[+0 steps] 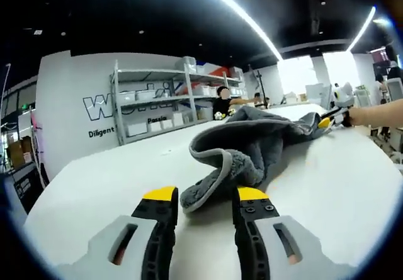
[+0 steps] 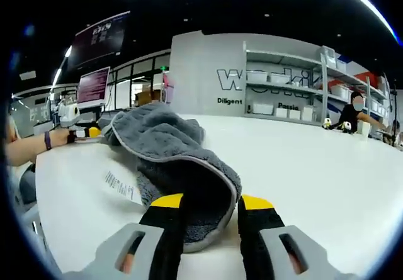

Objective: Fold the towel on the table until its edges align and the towel forms a compact rectangular stack.

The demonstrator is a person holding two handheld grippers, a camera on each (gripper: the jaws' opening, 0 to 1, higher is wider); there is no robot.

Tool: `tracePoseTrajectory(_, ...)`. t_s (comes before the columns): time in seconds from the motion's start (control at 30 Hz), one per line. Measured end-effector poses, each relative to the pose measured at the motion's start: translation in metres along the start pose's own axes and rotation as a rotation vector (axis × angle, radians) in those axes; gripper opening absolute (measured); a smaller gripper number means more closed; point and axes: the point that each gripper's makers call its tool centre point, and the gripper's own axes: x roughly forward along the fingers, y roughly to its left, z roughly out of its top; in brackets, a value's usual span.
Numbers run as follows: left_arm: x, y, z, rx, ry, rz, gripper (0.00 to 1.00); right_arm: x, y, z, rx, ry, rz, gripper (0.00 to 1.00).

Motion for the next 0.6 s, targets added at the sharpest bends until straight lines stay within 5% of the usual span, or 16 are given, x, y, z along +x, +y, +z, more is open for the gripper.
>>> tracePoseTrajectory(0.4,-0.0019,-0.0025,-0.0033,0.018,0.024,-0.002,0.09,0.0027,0.0021,0.0006,-0.057,0.001,0.047,0.02)
tracePoseTrajectory(0.6,-0.0016,-0.0048,-0.0056,0.009,0.042,-0.013,0.03,0.0046,-0.0009,0.0031,-0.059,-0.009,0.063,0.0)
